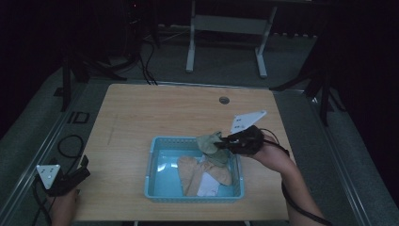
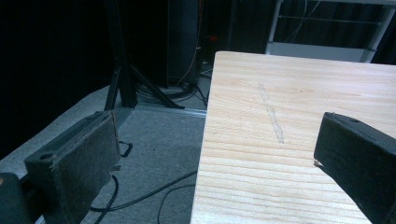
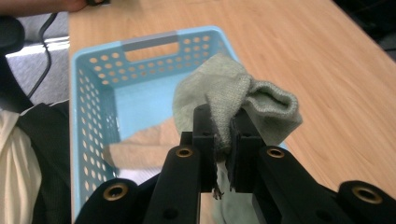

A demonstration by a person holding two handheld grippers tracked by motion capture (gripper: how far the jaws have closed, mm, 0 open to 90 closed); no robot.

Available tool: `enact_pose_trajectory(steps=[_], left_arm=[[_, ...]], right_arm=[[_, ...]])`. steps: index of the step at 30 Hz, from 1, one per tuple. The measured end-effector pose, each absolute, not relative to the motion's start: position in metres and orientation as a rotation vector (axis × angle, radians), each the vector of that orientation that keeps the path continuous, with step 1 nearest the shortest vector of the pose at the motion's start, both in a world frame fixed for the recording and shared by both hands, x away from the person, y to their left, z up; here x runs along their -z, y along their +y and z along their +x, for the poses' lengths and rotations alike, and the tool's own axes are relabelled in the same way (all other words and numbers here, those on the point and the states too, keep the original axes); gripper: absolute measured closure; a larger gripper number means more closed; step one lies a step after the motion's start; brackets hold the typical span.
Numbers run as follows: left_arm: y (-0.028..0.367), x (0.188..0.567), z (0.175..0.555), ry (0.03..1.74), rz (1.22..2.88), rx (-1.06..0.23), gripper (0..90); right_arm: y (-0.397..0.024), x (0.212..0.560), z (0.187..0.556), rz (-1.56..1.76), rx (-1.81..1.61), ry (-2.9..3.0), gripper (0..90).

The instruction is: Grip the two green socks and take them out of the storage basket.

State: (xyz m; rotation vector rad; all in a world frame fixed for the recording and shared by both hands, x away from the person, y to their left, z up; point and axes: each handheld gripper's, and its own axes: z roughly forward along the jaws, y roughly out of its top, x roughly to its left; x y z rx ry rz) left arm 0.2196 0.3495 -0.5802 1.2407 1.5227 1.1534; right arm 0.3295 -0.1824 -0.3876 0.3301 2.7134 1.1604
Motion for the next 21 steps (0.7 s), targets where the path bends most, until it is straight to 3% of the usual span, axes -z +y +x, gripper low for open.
enact_pose_trajectory(steps=[10,21], left_arm=[[0.349,0.58,0.22,1.525,1.245,-1.155,0.4],[0.349,0.58,0.221,1.532,1.251,-1.151,0.4]], right_arm=[[-0.244,0.383,0.325,0.509,-1.198,2.611,83.7],[-0.31,0.405,0.302,0.708,-1.186,2.542,83.6]])
